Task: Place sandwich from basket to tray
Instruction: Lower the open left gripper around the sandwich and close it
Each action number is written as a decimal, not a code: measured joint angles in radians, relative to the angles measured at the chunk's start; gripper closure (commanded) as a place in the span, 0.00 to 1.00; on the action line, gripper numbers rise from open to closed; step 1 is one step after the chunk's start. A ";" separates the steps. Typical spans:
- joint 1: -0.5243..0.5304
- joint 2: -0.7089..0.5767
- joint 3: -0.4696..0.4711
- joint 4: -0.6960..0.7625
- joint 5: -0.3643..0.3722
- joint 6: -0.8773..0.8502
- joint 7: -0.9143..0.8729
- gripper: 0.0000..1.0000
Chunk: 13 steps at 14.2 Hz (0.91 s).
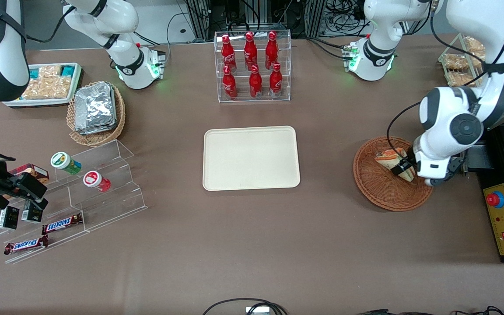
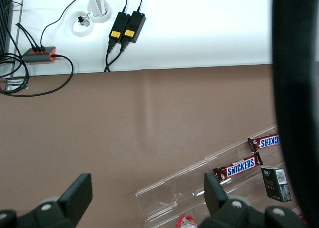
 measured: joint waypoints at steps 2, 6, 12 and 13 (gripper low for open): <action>-0.006 0.023 0.000 0.000 0.011 0.011 -0.030 0.00; -0.009 0.039 0.000 -0.017 0.012 0.041 -0.040 0.00; -0.008 0.039 0.007 -0.075 0.014 0.107 -0.042 0.00; -0.008 0.039 0.009 -0.078 0.014 0.107 -0.042 0.00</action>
